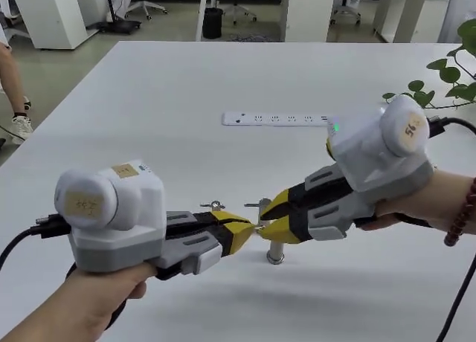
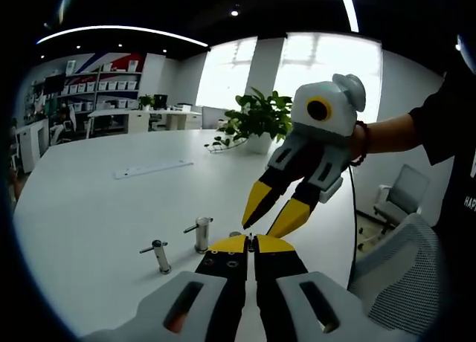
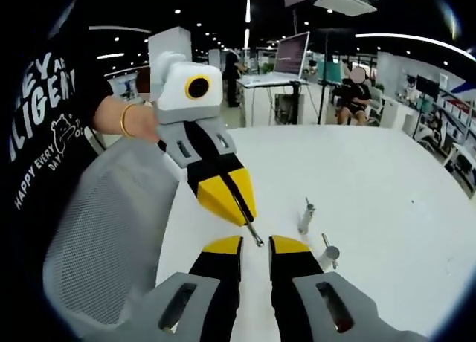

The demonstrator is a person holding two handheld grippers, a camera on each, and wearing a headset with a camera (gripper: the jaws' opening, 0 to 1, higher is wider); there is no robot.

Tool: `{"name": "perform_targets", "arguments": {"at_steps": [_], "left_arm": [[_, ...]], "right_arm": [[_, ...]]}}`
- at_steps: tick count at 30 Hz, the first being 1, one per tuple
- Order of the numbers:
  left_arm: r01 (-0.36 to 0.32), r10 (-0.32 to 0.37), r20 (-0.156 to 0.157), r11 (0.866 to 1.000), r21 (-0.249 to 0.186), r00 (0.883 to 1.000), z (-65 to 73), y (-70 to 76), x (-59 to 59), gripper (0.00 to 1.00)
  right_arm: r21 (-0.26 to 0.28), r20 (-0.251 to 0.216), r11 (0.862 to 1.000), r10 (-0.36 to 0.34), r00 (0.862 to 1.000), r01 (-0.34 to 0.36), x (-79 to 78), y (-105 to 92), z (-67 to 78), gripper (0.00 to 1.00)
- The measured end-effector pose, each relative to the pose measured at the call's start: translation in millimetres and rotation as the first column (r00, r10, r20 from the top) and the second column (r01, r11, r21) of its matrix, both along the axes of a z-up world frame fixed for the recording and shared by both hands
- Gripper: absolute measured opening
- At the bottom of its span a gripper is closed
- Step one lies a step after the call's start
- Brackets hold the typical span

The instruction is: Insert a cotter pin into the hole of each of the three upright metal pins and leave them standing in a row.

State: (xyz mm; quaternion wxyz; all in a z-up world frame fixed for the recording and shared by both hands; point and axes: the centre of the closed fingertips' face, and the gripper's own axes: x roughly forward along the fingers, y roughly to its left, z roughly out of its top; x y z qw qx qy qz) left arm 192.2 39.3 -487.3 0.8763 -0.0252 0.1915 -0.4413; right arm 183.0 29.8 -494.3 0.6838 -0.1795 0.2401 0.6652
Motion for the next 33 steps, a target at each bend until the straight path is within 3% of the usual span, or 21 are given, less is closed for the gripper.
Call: {"name": "perform_targets", "arguments": {"at_steps": [2,6,15,33], "left_arm": [[0.017,-0.017,0.009,1.0,-0.01,1.0,1.8,-1.0,-2.5,0.0],[0.05,-0.05,0.024,0.998,-0.022,0.998,4.5,-3.3,-7.6,0.0],[0.12,-0.119,0.03,0.992,-0.036,0.993,5.2,-8.9,-20.0,0.0],[0.199,-0.198,0.023,0.977,-0.071,0.98,8.8,-19.4,-35.3,0.0]], "right_arm": [[0.024,-0.047,1.0,-0.002,0.999,0.003,-3.9,-2.0,1.8,0.09],[0.059,-0.098,0.998,0.001,0.995,0.005,-8.9,-6.3,4.6,0.08],[0.091,-0.175,0.995,0.055,0.983,-0.04,-22.5,-9.7,3.4,0.08],[0.101,-0.215,0.987,0.142,0.966,-0.122,-41.2,-7.3,-1.9,0.01]]}}
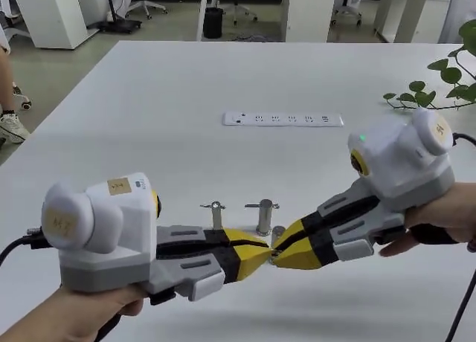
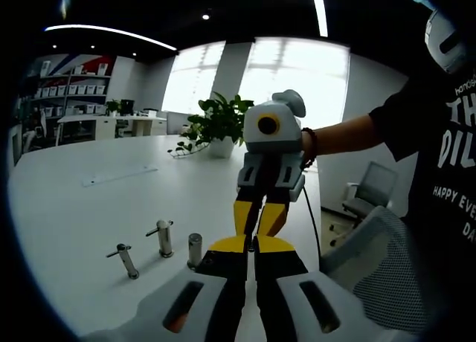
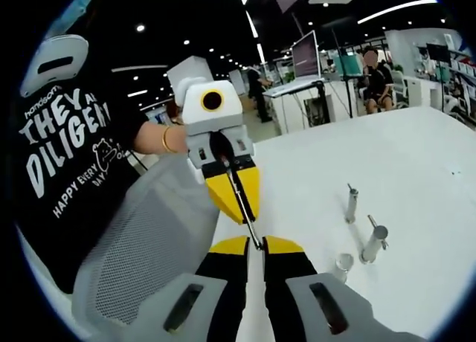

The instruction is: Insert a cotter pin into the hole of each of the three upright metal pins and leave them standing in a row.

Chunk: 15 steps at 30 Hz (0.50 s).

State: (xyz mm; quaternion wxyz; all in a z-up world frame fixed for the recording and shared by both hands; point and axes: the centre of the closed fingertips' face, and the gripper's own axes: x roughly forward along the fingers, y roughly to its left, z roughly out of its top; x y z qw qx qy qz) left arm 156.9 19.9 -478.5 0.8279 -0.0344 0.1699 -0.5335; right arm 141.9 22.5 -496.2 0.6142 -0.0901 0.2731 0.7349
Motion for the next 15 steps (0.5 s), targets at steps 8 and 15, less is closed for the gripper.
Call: {"name": "perform_targets", "arguments": {"at_steps": [8,15], "left_arm": [[0.027,-0.027,0.003,1.0,0.006,1.0,-1.4,-1.8,-5.4,0.0],[0.032,-0.032,0.016,0.999,0.021,0.999,-4.6,-2.8,-7.3,0.0]], "right_arm": [[-0.024,0.019,0.999,0.039,0.999,-0.039,-4.3,-2.3,-0.5,0.0],[-0.088,0.08,0.994,0.075,0.994,-0.068,-4.3,-4.6,-2.0,0.0]]}}
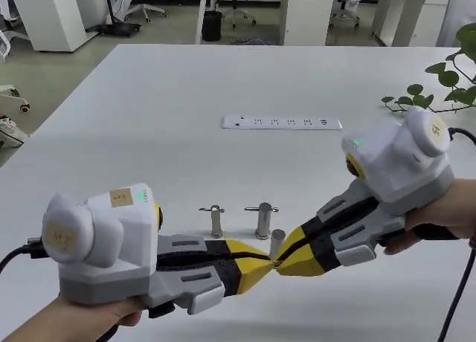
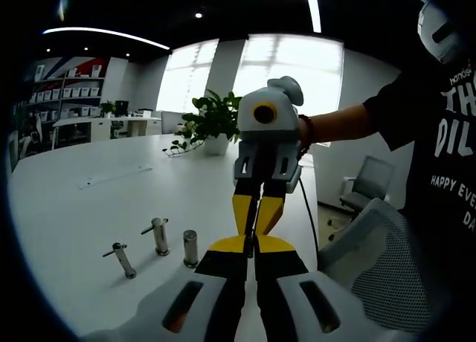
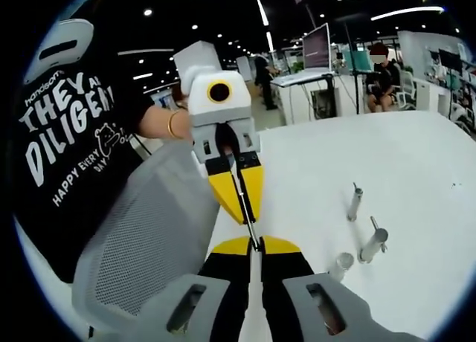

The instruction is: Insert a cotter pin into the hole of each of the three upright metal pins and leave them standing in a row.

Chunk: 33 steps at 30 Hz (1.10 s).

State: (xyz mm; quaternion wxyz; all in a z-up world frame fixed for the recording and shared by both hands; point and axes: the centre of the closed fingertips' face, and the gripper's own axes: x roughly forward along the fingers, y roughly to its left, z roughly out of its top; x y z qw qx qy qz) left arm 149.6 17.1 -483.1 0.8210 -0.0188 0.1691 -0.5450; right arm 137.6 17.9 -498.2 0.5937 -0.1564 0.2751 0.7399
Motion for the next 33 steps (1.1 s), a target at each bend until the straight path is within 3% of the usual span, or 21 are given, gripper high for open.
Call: {"name": "perform_targets", "arguments": {"at_steps": [3,16,33], "left_arm": [[0.004,-0.004,0.0,1.0,0.01,1.0,-2.4,-0.7,-0.7,0.0],[-0.011,0.011,0.011,0.998,0.054,1.0,-11.5,-1.3,2.5,0.04],[-0.115,0.111,0.044,0.988,0.101,0.993,-26.4,0.8,22.6,0.17]], "right_arm": [[-0.039,0.045,0.999,0.031,0.999,-0.029,-0.5,-1.2,-2.5,0.0],[-0.133,0.105,0.988,0.09,0.99,-0.075,-0.3,-9.0,-11.5,0.0],[-0.256,0.175,0.967,0.036,0.984,0.01,27.5,-36.4,-28.3,0.0]]}}
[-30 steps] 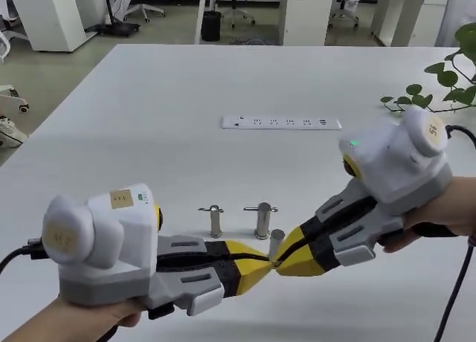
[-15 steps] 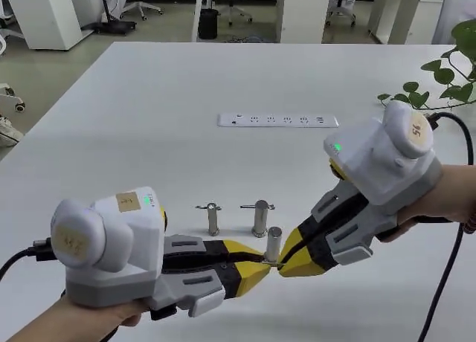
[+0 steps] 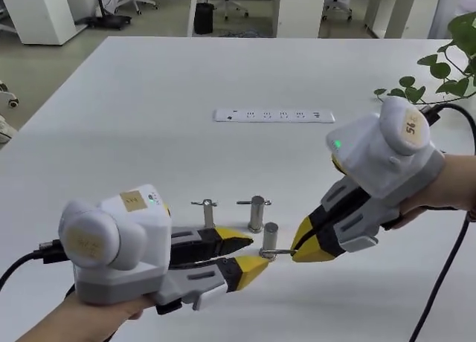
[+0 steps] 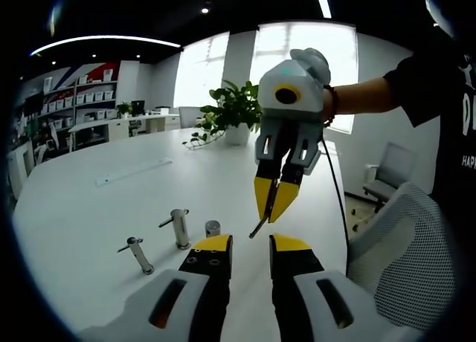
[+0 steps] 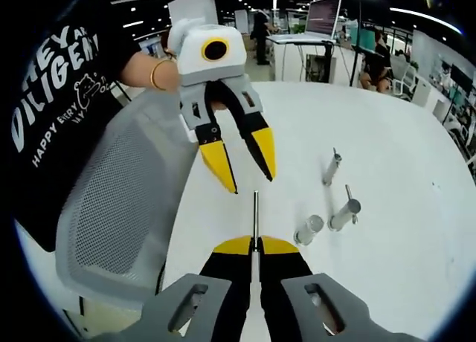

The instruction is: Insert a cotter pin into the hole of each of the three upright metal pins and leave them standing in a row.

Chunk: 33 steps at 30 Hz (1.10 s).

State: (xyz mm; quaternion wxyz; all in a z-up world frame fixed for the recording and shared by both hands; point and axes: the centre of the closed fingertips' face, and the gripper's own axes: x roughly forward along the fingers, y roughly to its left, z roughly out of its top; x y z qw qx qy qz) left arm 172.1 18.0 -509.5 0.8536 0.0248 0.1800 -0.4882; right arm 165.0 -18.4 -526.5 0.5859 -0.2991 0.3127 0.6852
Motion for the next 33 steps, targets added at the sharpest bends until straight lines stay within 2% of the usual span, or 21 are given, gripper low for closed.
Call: {"name": "perform_targets", "arguments": {"at_steps": [4,7,9,13,17,19,20,21,33], "left_arm": [[-0.035,0.035,-0.009,0.999,0.01,0.999,-6.4,0.0,4.5,0.18],[-0.064,0.064,0.003,0.998,0.024,0.998,-10.4,-0.2,9.5,0.2],[-0.09,0.089,0.023,0.995,0.043,0.996,-13.6,0.9,14.1,0.21],[-0.117,0.116,0.019,0.991,0.068,0.993,-22.4,0.2,18.8,0.23],[-0.142,0.14,0.022,0.987,0.075,0.99,-28.0,-1.9,22.2,0.23],[-0.159,0.157,0.034,0.983,0.091,0.987,-31.6,-2.3,25.4,0.22],[-0.177,0.172,0.057,0.977,0.115,0.983,-33.4,0.0,29.0,0.22],[-0.18,0.173,0.063,0.975,0.128,0.983,-36.9,-1.6,30.3,0.22],[-0.224,0.216,0.068,0.963,0.153,0.974,-52.7,-9.6,48.0,0.21]], "right_arm": [[-0.021,0.012,1.0,-0.016,1.0,0.016,6.4,-5.1,-3.8,0.0],[-0.039,0.027,0.999,-0.025,0.999,0.026,12.5,-9.1,-7.4,0.0],[-0.044,0.032,0.999,-0.028,0.999,0.029,15.2,-10.8,-8.6,0.0],[-0.056,0.034,0.997,-0.048,0.998,0.05,22.8,-14.4,-11.2,0.0],[-0.068,0.043,0.996,-0.062,0.997,0.065,30.8,-18.9,-15.7,0.0],[-0.075,0.044,0.995,-0.066,0.997,0.069,34.2,-21.6,-18.3,0.0],[-0.077,0.045,0.995,-0.065,0.997,0.068,35.3,-22.7,-19.4,0.0],[-0.081,0.048,0.994,-0.067,0.997,0.071,37.7,-24.1,-21.3,0.0],[-0.103,0.056,0.991,-0.075,0.996,0.081,52.3,-31.8,-33.9,0.0]]}}
